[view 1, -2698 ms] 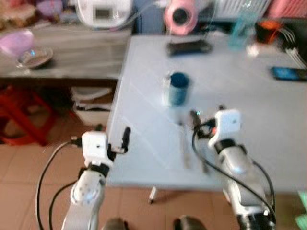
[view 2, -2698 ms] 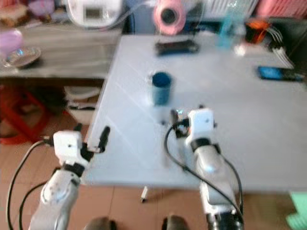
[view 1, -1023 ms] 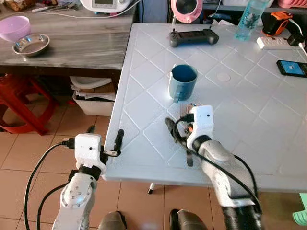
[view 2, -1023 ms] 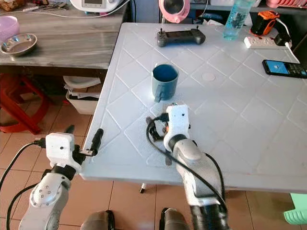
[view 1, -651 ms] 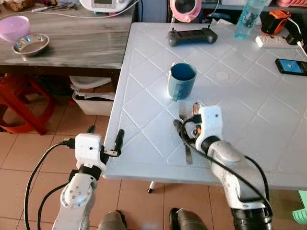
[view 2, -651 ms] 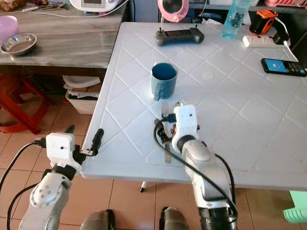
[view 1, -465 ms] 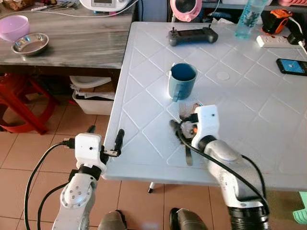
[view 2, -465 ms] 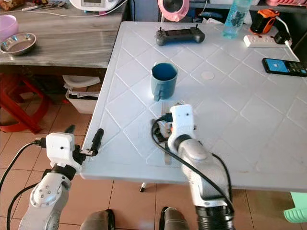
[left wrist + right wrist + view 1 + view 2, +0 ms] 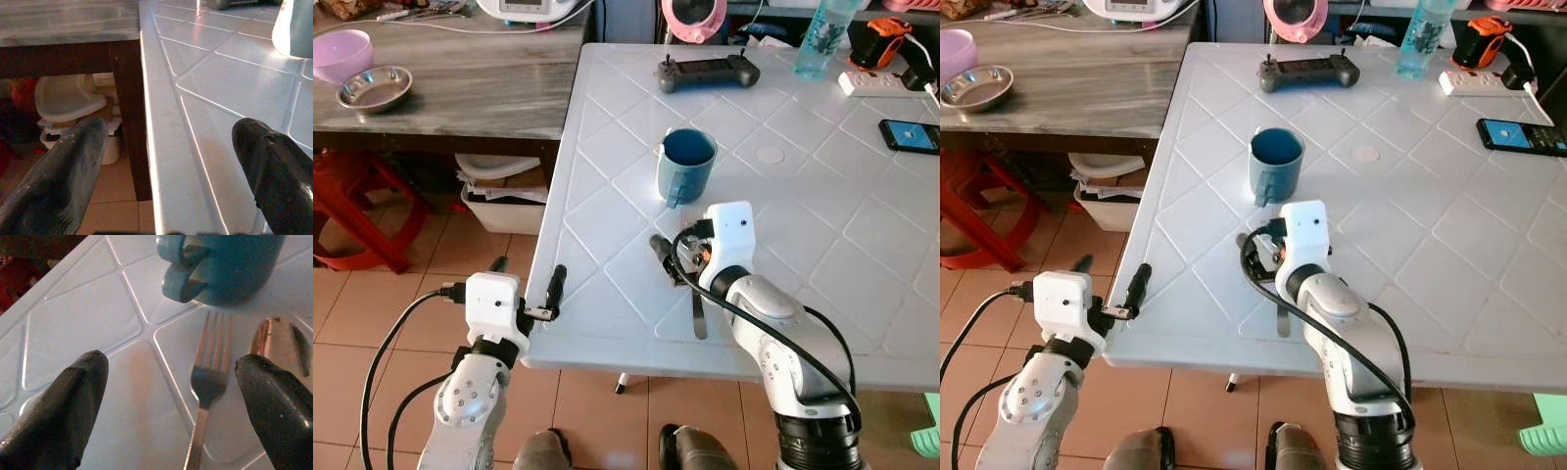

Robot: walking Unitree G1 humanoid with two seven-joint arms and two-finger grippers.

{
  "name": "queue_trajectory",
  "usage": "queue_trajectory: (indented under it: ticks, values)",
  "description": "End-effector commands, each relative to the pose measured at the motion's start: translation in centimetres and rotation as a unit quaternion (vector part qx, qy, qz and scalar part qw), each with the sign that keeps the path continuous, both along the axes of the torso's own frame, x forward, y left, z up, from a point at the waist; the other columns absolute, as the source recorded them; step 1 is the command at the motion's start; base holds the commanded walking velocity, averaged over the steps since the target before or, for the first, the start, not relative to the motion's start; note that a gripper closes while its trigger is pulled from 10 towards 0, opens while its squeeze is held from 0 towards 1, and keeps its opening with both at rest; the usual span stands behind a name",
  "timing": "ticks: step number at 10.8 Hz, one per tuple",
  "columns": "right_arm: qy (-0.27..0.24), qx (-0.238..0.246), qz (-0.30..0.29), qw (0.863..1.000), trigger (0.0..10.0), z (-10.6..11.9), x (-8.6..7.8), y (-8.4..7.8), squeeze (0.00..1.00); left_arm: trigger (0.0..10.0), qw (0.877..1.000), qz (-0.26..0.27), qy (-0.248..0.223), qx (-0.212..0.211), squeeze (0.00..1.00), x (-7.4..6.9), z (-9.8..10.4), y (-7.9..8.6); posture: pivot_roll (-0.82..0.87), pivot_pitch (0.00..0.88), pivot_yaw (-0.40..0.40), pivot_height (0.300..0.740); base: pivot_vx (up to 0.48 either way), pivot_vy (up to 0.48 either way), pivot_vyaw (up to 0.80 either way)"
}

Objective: Setting the table

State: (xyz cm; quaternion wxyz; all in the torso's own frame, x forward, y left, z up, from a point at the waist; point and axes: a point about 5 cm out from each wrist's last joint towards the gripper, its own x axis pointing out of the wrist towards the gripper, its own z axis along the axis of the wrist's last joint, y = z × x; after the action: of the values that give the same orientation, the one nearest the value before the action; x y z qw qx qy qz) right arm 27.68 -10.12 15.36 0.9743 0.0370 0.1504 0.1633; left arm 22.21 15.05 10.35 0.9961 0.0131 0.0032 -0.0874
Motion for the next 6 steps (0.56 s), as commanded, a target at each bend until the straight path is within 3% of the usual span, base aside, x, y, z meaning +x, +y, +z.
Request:
queue_trajectory:
  ticks: [1, 5, 6]
  values:
    - [-0.001, 0.008, 0.009, 1.000, 10.0, 0.5, -0.2, 0.4, 0.00, 10.0, 1.000, -0.002, 0.004, 0.001, 0.00, -0.2, 0.0, 0.0, 0.05, 0.177, 0.014, 0.740, 0.000, 0.000, 0.00]
    - [0.067, 0.017, 0.011, 0.998, 10.0, -1.6, -1.1, 0.3, 0.00, 10.0, 1.000, -0.021, 0.013, 0.005, 0.00, -0.5, -0.3, -0.1, 0.05, 0.187, 0.019, 0.740, 0.000, 0.000, 0.00]
    - [0.082, 0.008, 0.007, 0.997, 8.1, -2.4, -1.0, 0.1, 0.00, 10.0, 1.000, -0.027, 0.014, 0.006, 0.00, -0.5, -0.3, -0.2, 0.05, 0.192, 0.019, 0.740, 0.000, 0.000, 0.00]
